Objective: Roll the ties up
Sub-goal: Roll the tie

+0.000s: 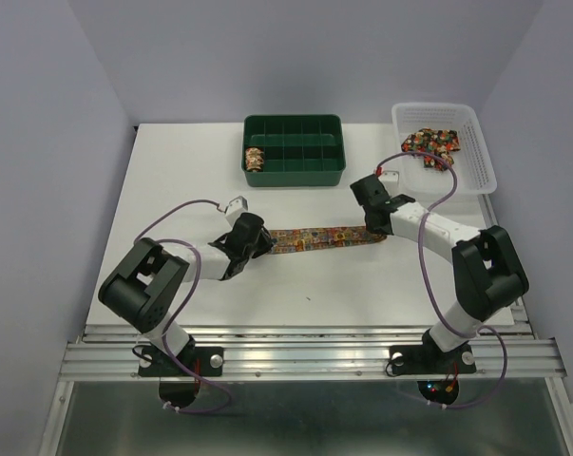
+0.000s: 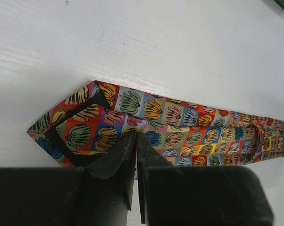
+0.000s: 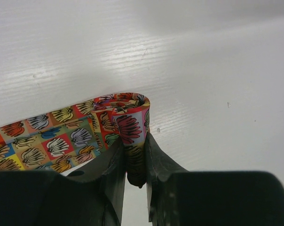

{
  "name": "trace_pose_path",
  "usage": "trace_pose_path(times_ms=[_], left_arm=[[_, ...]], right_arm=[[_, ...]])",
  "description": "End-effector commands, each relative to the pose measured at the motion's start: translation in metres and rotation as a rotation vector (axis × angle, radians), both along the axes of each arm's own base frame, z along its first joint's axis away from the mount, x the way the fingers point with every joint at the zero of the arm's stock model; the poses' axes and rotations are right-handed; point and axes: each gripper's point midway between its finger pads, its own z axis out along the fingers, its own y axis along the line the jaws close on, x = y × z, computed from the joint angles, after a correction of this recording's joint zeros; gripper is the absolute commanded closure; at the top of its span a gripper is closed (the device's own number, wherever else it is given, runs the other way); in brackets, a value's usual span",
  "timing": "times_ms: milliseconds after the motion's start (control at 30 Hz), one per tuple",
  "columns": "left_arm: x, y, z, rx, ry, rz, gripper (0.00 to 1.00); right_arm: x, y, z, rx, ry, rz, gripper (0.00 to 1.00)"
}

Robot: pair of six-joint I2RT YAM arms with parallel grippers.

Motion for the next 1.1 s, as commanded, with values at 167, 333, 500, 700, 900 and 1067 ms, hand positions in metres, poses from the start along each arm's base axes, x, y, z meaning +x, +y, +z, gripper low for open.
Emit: trace_pose_path(times_ms=[167,333,500,700,900,1067], left_arm=[[-0.032,0.029,-0.03,0.144,0.137,0.013,0.83],[-0.033,0.024,-0.033,0.136,0.152,-0.009,0.83],[-0.033,0.019,-0.03,0.112,0.147,-0.027,0.83],[-0.032,0.016,-0.022,0.09,0.124,-0.035,0.82],[-0.033,0.016,-0.019,0.082,0.12,-0.037,0.83],[-0.032,0.016,-0.014,0.077,0.108,-0.035,0.82]], right_arm=[[0.016,-0.008,0.027,-0.129,-0.032,0.084,0.99],[0.017,-0.008,0.021,-0.169,-0.021,0.081,0.99],[0.016,0.005,0.02,-0.204,-0.027,0.104,0.99],[0.011,0.015,0.016,-0.293,-0.015,0.089,0.99],[0.005,0.027,0.006,-0.341,0.012,0.109,0.99],[0.002,0.042,-0.001,-0.375,0.027,0.141,0.99]])
